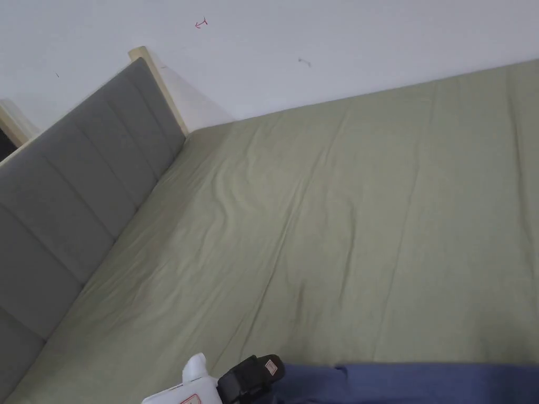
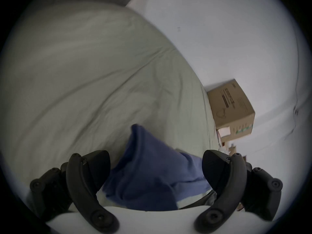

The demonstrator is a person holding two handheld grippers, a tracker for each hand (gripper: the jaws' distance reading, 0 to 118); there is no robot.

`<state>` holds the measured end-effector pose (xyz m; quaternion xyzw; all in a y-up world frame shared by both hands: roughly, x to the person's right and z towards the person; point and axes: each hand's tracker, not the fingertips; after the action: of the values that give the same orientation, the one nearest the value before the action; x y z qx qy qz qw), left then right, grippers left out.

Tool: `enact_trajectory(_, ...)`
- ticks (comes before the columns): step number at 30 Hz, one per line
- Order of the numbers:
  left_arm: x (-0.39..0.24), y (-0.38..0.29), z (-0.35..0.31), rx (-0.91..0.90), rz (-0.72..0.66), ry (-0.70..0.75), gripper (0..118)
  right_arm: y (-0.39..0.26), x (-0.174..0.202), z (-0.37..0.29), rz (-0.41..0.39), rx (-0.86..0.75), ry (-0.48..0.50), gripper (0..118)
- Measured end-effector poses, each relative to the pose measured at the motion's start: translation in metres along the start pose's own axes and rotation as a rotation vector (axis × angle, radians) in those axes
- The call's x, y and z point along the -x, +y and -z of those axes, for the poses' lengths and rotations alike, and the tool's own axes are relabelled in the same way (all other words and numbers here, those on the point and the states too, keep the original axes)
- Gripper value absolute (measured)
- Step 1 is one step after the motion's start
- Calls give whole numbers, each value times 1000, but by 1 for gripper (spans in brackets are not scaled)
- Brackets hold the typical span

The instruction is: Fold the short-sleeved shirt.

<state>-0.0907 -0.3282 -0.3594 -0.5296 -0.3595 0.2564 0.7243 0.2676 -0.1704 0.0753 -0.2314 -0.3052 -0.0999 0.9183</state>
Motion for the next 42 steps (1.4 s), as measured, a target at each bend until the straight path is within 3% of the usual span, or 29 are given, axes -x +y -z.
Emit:
enact_trajectory(2,2,-11,11,-20,-59,-34,112,-1,-2,0,12,10,-3,0)
enact_trajectory(4,-7,-13,14,-47,-34,-79,109,-1,-3,-1,18,13,-6,0)
enact_trajectory(5,-10,-16,17,-25,-34,-125,98,-1,-4,-1,21,14,-8,0)
enact_trajectory(6,-12,-20,20,-5,-50,-155,69,-1,-4,-1,25,15,-8,0)
enact_trajectory(7,-12,-21,26,1,-66,-140,13,-2,-5,-1,29,17,-5,0)
enact_trajectory(15,-18,-10,-4,-161,-131,-171,14,-4,-5,-4,16,30,-7,0)
enact_trajectory(23,-78,26,-83,-279,190,27,14,-8,-9,2,71,33,15,0)
enact_trajectory(26,-118,-2,-59,-221,258,-37,14,-7,-7,4,84,31,22,0)
enact_trajectory(30,-156,-54,29,-17,279,-104,14,-5,-1,-1,85,26,36,0)
enact_trajectory(33,-178,-91,85,85,385,-64,14,-7,1,-6,57,33,24,0)
enact_trajectory(36,-190,-113,115,172,370,-141,15,-11,-3,-10,48,43,7,0)
enact_trajectory(37,-195,-116,121,182,389,-155,23,-13,-7,-10,56,46,3,0)
enact_trajectory(38,-199,-117,120,166,422,-134,42,-14,-9,-9,66,50,-3,0)
enact_trajectory(39,-200,-113,120,145,448,-127,69,-16,-13,-8,82,56,-6,0)
enact_trajectory(40,-200,-110,120,141,444,-161,85,-18,-17,-8,103,62,-5,0)
enact_trajectory(42,-194,-99,105,112,364,-242,69,-21,-21,-7,133,63,-2,0)
